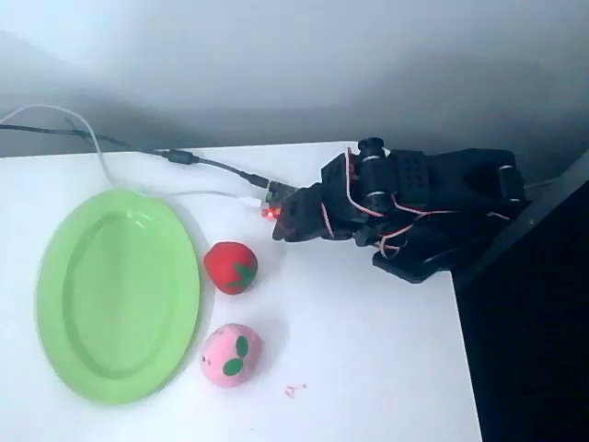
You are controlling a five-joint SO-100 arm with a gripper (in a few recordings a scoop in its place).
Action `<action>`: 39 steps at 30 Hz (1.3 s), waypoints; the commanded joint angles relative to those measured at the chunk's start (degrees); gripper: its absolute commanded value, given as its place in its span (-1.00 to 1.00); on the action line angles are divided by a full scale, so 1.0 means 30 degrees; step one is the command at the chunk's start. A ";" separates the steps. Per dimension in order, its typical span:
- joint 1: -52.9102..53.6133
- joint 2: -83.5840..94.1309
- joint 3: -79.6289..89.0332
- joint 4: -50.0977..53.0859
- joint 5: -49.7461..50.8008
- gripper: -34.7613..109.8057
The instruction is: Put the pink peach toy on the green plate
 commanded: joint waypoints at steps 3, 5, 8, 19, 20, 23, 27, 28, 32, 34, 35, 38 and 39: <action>-0.0029 0.0439 0.1025 0.0234 0.0029 -0.52; -0.0029 0.0439 0.1025 0.0234 0.0029 -0.52; -0.0029 0.0439 0.1025 0.0234 0.0029 -0.52; 0.0264 0.0381 -0.0410 -0.0996 0.0381 -0.52; 0.0615 0.0381 -0.1113 -0.0996 0.0000 -0.52; 0.1787 0.0381 -0.3662 -0.1172 -0.1084 -0.52; 0.2842 -0.2373 -0.8232 -0.1523 -0.1641 -0.52; 0.2842 -0.3604 -0.9346 -0.1523 -0.1582 -0.52; 0.2168 -0.8203 -1.3887 -0.1348 -0.0586 -0.52; 0.1084 -1.0283 -1.6230 -0.1289 0.0117 -0.52; 0.0146 -1.1191 -1.7314 -0.1318 0.0674 -0.52; -0.2754 -1.3945 -2.0391 -0.1289 0.2900 -0.52; -0.4043 -1.5088 -2.1357 -0.1201 0.3721 -0.52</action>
